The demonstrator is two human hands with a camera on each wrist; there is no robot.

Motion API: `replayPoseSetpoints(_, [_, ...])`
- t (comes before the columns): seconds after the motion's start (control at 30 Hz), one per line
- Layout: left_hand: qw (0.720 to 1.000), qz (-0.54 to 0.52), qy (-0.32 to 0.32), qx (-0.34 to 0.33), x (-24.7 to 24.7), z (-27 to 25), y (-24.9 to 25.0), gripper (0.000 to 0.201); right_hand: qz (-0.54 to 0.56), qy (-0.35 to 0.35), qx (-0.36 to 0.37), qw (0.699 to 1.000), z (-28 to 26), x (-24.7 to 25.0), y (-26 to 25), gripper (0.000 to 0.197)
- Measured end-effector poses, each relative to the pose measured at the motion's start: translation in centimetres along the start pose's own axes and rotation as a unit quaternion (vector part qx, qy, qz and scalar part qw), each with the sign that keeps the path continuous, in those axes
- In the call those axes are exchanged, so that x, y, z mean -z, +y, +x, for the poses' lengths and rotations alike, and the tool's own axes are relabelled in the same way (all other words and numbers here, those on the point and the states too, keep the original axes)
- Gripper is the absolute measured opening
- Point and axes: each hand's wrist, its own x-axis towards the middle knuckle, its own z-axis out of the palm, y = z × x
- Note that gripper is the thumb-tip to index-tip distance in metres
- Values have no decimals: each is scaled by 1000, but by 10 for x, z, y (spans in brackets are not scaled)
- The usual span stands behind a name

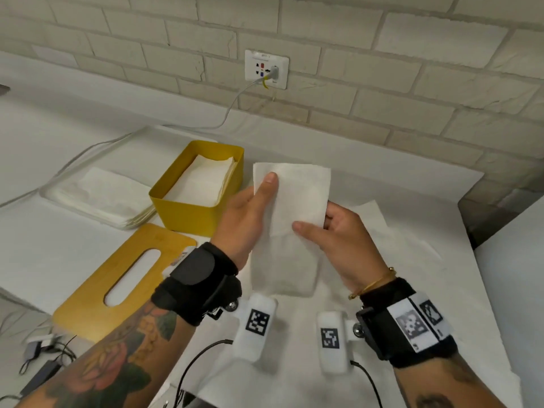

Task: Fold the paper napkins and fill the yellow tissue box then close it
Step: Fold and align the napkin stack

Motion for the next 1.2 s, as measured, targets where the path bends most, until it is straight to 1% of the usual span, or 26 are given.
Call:
replayPoseSetpoints(0.07, [1000,23,19,-7,15,-3,-4,33,21,17,1,1000,11,-17,5,22])
replayPoseSetpoints(0.13, [998,42,42,-2,35,-12,-14,22,54,8,-2,999,18,-37,7,24])
replayPoseSetpoints(0.17, [997,56,59,-3,44,-17,-19,26,69,-1,-1,998,20,-46,8,26])
replayPoseSetpoints(0.2, [995,71,76,-14,52,-22,-24,35,83,-13,0,996,22,-55,8,28])
replayPoseSetpoints(0.27, [988,98,110,-54,64,-34,-30,48,101,-34,13,994,21,-71,3,30])
replayPoseSetpoints(0.33, [975,129,145,-109,72,-44,-32,50,108,-50,42,992,18,-86,1,29])
replayPoseSetpoints(0.4, [963,158,165,-142,75,-52,-36,50,97,-56,65,992,16,-97,3,28])
replayPoseSetpoints(0.43, [959,169,176,-141,76,-55,-40,50,84,-60,66,992,15,-103,7,28])
replayPoseSetpoints(0.5, [957,184,195,-106,77,-61,-53,48,53,-69,45,995,11,-113,17,28])
replayPoseSetpoints(0.57, [959,186,201,-69,79,-65,-63,44,24,-79,12,996,8,-120,27,27])
replayPoseSetpoints(0.6, [959,184,204,-63,80,-66,-64,41,18,-86,4,996,8,-121,29,29])
replayPoseSetpoints(0.63, [960,180,205,-68,82,-66,-62,38,19,-90,5,996,9,-121,28,29])
replayPoseSetpoints(0.73, [963,145,198,-113,83,-62,-45,31,45,-90,36,994,13,-115,18,27])
replayPoseSetpoints(0.8, [966,128,188,-122,80,-62,-40,30,60,-90,48,993,13,-110,16,24])
replayPoseSetpoints(0.83, [968,130,182,-114,79,-62,-42,31,58,-91,41,993,12,-109,19,23])
replayPoseSetpoints(0.9, [971,149,171,-76,80,-65,-55,32,34,-95,7,995,8,-110,29,24])
replayPoseSetpoints(0.97, [974,157,159,-48,83,-67,-66,22,17,-94,-25,995,5,-109,38,27])
replayPoseSetpoints(1.0, [974,159,153,-47,84,-67,-68,19,16,-92,-32,995,6,-107,39,27])
replayPoseSetpoints(1.07, [977,160,135,-46,87,-64,-61,22,16,-86,-34,996,14,-103,36,24])
replayPoseSetpoints(1.13, [981,154,118,-27,92,-61,-49,25,24,-82,-33,996,25,-98,29,21])
replayPoseSetpoints(1.2, [978,175,112,-22,99,-54,-38,29,44,-74,-34,996,37,-93,18,19])
